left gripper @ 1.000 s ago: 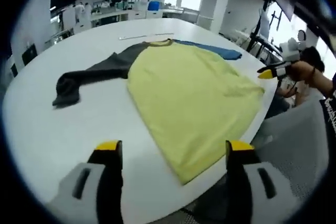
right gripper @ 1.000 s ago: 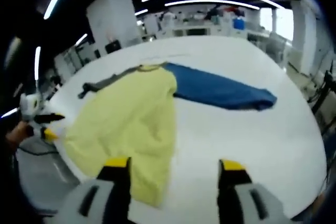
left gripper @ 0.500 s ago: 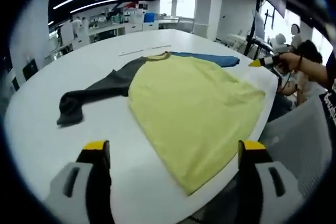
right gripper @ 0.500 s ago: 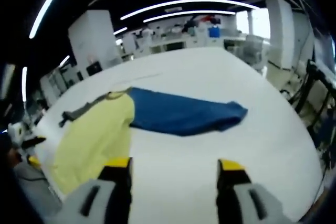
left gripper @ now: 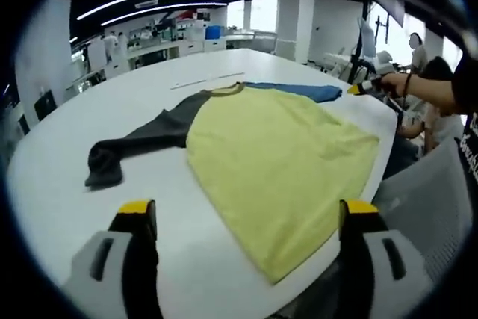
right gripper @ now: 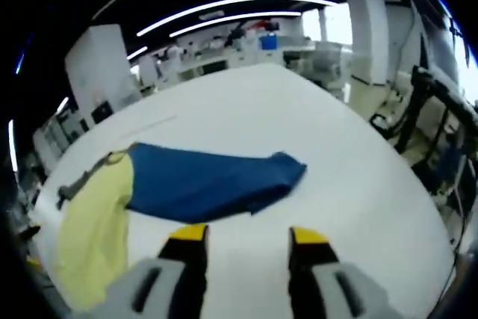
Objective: Fold the garment on the visible template until the final outline fits inside the template.
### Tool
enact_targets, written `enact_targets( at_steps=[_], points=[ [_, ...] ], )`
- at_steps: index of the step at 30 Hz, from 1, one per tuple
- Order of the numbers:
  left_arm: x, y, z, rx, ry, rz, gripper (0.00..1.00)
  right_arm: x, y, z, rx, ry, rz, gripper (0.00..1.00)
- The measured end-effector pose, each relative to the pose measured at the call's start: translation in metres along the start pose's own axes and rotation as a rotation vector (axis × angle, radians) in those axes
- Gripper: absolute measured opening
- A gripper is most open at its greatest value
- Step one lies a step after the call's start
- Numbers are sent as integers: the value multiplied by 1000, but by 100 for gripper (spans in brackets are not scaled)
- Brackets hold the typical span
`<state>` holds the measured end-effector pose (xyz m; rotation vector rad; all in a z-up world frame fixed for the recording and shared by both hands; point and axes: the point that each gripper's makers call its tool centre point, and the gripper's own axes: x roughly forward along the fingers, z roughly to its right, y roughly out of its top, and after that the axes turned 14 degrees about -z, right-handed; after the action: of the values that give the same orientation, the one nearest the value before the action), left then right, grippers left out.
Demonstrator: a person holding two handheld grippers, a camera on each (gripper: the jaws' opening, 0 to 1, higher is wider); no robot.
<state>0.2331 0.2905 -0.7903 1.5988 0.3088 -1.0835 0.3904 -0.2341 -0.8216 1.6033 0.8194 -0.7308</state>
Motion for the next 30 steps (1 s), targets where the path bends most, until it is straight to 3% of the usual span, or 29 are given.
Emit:
enact_targets(
  at_steps=[3,13,17,23,30],
  points=[
    [1,-1,-2,-2,4,-4,99,8,5,8,4,-23,-5,33],
    [0,0,7,-15,21,-31,98,28,12,4,-15,-50,-25,24],
    [-1,2,11,-30,28,-30,97,36,19,3,-67,-83,-24,19],
    [-3,3,15,-42,37,-34,95,35,18,4,-97,-107,-32,3],
    [-5,6,14,-42,42,-30,94,28,16,11,-118,-121,-33,0]
  ],
)
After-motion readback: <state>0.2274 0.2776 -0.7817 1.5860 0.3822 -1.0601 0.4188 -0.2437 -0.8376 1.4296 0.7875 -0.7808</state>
